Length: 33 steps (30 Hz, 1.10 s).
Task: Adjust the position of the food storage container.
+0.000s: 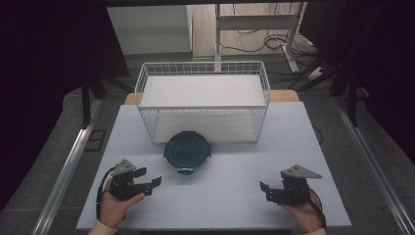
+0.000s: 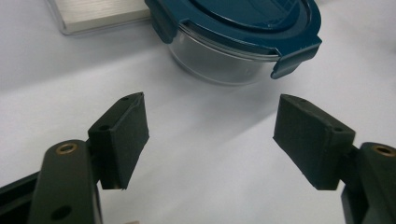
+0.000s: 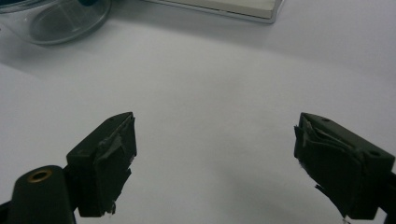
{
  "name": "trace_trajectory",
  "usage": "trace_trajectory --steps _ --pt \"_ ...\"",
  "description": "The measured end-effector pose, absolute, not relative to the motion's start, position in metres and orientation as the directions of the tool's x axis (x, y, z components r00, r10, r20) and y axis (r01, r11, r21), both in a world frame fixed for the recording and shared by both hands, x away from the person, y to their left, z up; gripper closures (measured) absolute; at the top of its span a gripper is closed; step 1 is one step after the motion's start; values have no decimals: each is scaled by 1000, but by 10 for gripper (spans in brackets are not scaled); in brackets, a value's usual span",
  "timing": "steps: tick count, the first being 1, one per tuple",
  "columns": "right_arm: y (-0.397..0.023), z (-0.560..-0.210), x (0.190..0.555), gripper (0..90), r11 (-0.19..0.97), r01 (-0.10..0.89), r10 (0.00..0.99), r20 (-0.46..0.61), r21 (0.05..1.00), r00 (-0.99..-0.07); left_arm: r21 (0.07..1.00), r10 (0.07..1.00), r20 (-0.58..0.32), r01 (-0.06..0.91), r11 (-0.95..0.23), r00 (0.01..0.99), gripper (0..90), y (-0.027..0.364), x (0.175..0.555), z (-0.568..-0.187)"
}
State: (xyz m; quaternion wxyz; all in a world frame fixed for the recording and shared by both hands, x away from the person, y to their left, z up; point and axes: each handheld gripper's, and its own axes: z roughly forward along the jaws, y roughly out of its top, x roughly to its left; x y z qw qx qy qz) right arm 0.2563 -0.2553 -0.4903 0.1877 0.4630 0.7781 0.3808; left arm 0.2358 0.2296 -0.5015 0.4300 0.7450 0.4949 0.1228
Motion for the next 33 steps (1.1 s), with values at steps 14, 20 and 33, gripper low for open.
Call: trace_trajectory --steps 14,20,33 --pt "-271 -488 256 146 263 581 865 78 770 -495 774 845 -239 620 -132 478 313 225 248 -469" --pt "-272 -486 254 154 245 573 876 75 782 -477 776 835 -240 615 -142 495 328 222 257 -455" --pt "-271 -490 255 161 243 585 879 80 773 -471 765 845 -242 629 -135 476 442 227 286 -444"
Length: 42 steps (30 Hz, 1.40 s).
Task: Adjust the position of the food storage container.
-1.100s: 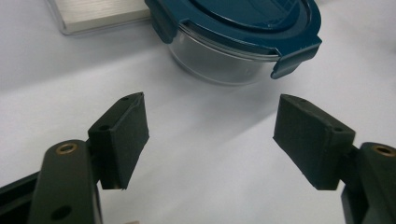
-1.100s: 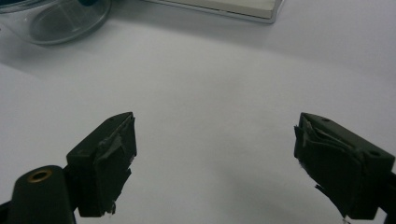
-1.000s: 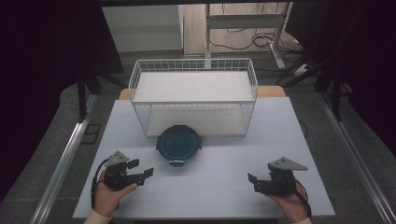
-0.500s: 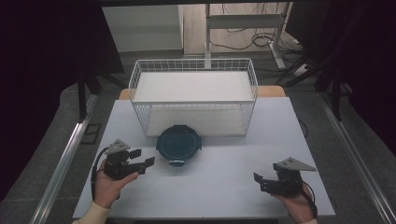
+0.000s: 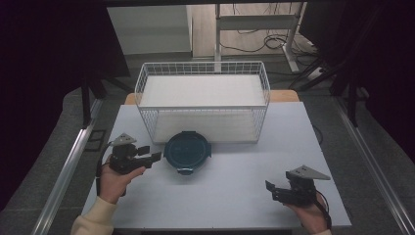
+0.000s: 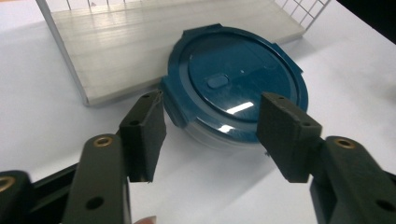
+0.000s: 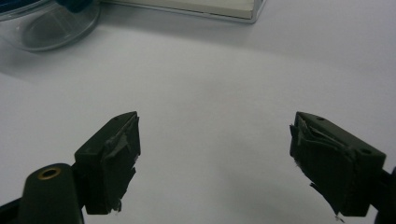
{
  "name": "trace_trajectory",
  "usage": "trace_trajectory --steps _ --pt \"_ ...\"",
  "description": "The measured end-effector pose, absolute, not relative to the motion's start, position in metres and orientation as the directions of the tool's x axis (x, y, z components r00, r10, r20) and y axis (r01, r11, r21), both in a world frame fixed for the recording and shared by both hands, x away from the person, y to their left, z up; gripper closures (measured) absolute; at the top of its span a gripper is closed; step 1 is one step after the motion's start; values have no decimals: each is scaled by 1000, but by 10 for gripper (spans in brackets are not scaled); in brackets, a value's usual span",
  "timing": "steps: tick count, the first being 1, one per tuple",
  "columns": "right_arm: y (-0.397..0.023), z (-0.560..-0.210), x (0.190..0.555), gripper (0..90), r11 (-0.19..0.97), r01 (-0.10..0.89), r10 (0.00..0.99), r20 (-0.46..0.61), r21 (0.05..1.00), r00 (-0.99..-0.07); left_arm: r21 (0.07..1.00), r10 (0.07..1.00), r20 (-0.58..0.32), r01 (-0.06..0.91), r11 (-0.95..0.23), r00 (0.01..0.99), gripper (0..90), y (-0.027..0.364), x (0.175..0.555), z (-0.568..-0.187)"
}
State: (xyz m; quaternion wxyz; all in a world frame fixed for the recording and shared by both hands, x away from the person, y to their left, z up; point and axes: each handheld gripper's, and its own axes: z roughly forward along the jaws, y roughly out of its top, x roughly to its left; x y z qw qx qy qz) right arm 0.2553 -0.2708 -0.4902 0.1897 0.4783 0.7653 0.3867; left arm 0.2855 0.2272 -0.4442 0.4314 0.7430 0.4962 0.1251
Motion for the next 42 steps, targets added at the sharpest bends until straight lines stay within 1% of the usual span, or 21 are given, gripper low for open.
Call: trace_trajectory --steps 2,3,11,12,16,18,19,20,23,24,25,26,27,28,32,38,39,42 --pt "-271 -490 256 161 245 587 879 79 772 -471 766 847 -240 628 -136 475 452 227 288 -443" --pt "-271 -491 256 161 245 588 879 79 771 -471 768 846 -240 627 -135 476 476 227 290 -442" --pt "-271 -492 257 161 246 594 882 77 765 -465 770 849 -222 621 -149 479 541 228 303 -437" --pt "-271 -493 257 161 249 595 882 76 764 -466 770 850 -216 619 -154 481 561 227 306 -437" --pt "-271 -494 257 161 251 597 881 76 762 -467 769 848 -214 619 -160 485 598 226 311 -437" --pt "-270 -494 257 161 254 598 881 73 760 -468 766 846 -212 621 -166 488 652 224 318 -437" --pt "-270 -494 257 161 254 598 881 73 760 -468 766 846 -212 621 -166 488 671 224 318 -437" --pt "-270 -494 257 161 255 598 881 72 760 -468 766 846 -212 621 -166 489 671 223 320 -437" --pt "-270 -495 258 161 257 601 882 70 757 -465 766 849 -200 618 -176 490 734 222 325 -436" --pt "-270 -496 258 161 264 599 881 64 756 -469 767 848 -206 619 -170 489 790 221 327 -436" --pt "-270 -496 258 161 264 599 881 64 756 -469 767 843 -215 620 -167 493 790 221 330 -436" --pt "-270 -496 258 161 265 598 881 62 757 -470 760 840 -225 628 -166 494 837 222 334 -438" --pt "-270 -496 258 161 265 598 881 62 757 -470 760 840 -225 628 -166 494 855 222 334 -438" --pt "-270 -497 258 161 266 597 881 62 757 -470 756 838 -226 632 -170 496 855 222 336 -439" --pt "-270 -498 258 161 268 599 882 58 755 -468 755 843 -224 634 -167 488 900 221 345 -442" --pt "-268 -498 258 165 274 599 880 56 753 -473 768 853 -191 615 -178 485 900 218 358 -444" --pt "-268 -499 258 165 277 598 879 53 752 -474 771 854 -199 615 -166 481 900 217 360 -445" --pt "-268 -499 258 165 282 598 878 49 751 -476 771 862 -184 614 -171 472 900 215 368 -451"
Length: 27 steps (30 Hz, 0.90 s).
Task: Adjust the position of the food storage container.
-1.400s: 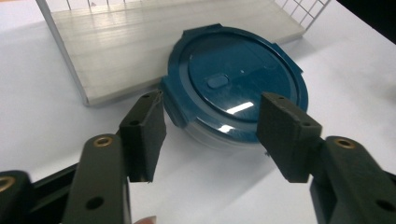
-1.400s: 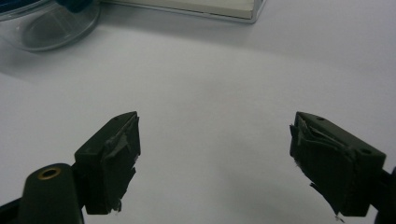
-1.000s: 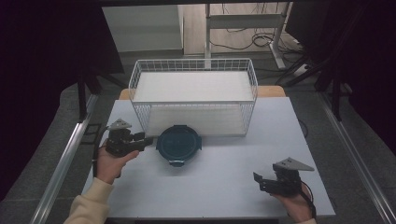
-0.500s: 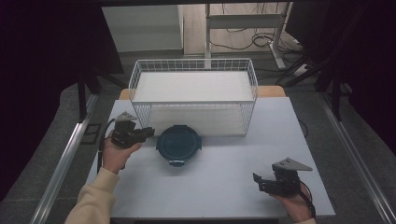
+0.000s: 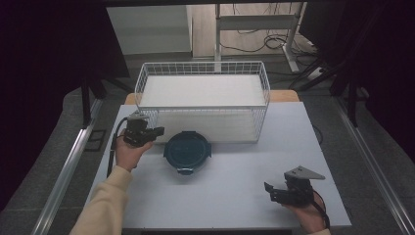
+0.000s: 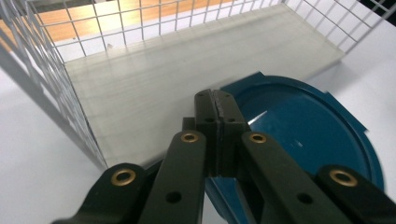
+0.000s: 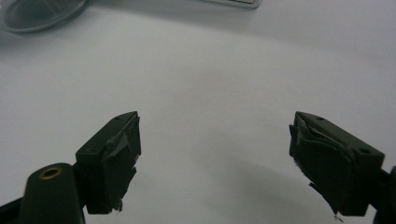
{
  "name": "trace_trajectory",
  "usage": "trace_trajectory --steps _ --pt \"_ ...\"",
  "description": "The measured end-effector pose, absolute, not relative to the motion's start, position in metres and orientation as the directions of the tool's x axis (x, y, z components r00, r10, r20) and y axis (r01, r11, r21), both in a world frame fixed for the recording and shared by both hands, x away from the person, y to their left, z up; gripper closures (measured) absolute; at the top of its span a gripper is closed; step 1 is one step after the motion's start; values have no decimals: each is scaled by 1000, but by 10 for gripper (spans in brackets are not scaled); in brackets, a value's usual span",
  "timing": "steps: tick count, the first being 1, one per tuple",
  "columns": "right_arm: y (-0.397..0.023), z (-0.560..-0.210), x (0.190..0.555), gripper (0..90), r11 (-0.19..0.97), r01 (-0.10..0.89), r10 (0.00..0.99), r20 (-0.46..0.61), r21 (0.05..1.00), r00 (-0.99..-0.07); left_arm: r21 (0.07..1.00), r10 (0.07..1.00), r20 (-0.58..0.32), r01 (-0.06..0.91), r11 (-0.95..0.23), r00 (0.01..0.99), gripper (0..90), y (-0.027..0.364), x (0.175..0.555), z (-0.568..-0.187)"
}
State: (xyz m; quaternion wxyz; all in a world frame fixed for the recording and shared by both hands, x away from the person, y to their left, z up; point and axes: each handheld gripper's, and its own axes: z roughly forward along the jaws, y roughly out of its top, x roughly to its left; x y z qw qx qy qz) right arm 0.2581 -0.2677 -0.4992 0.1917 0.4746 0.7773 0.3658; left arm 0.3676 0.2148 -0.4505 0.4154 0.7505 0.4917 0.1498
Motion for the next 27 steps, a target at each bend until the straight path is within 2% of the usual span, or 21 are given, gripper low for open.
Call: trace_trajectory --steps 12,27 --pt "-266 -500 258 166 290 598 878 40 747 -476 740 858 -133 626 -247 495 900 191 387 -464" --pt "-266 -500 257 166 284 596 876 50 751 -480 688 862 -95 658 -305 499 900 185 400 -486"
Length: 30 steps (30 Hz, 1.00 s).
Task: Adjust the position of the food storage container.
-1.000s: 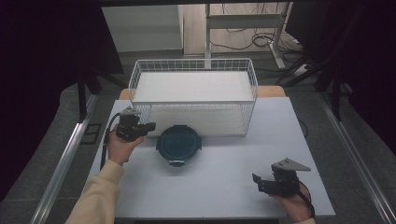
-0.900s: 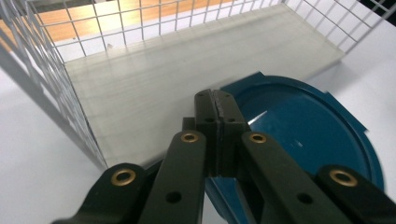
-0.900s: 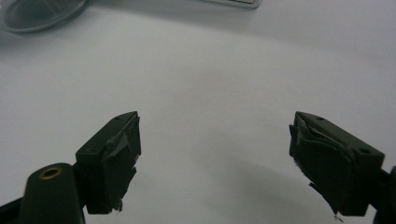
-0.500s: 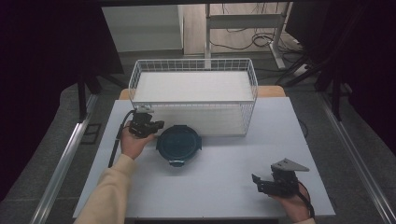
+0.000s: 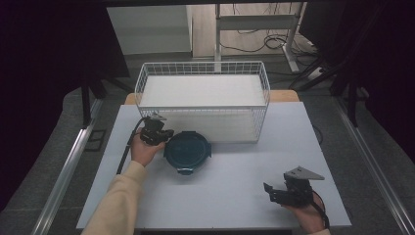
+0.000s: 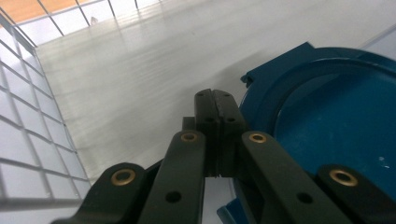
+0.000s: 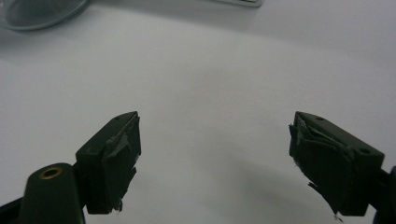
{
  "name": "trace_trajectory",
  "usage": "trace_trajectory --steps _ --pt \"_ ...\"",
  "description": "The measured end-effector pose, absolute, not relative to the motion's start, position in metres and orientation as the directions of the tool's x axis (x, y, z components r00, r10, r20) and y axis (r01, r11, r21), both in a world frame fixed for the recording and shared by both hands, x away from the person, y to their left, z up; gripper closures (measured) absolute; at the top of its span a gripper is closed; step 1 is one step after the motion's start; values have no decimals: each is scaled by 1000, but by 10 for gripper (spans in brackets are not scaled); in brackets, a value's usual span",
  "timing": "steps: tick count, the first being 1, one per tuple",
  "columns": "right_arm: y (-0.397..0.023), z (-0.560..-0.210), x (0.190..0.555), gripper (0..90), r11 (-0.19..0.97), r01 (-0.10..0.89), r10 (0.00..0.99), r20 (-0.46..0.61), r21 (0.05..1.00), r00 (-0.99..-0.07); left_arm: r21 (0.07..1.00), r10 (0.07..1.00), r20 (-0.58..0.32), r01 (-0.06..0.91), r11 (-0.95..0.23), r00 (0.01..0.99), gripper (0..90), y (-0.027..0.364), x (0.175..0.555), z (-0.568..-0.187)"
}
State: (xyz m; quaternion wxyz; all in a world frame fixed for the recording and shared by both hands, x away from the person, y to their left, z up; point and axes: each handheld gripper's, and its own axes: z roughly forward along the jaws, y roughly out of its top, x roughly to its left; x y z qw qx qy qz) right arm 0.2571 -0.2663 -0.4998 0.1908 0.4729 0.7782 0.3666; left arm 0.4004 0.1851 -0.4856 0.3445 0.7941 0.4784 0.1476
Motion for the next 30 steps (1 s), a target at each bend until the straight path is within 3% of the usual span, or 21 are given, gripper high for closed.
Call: trace_trajectory --steps 30 --pt "-267 -501 258 166 283 605 884 43 744 -466 681 829 -77 636 -362 554 900 166 392 -488"
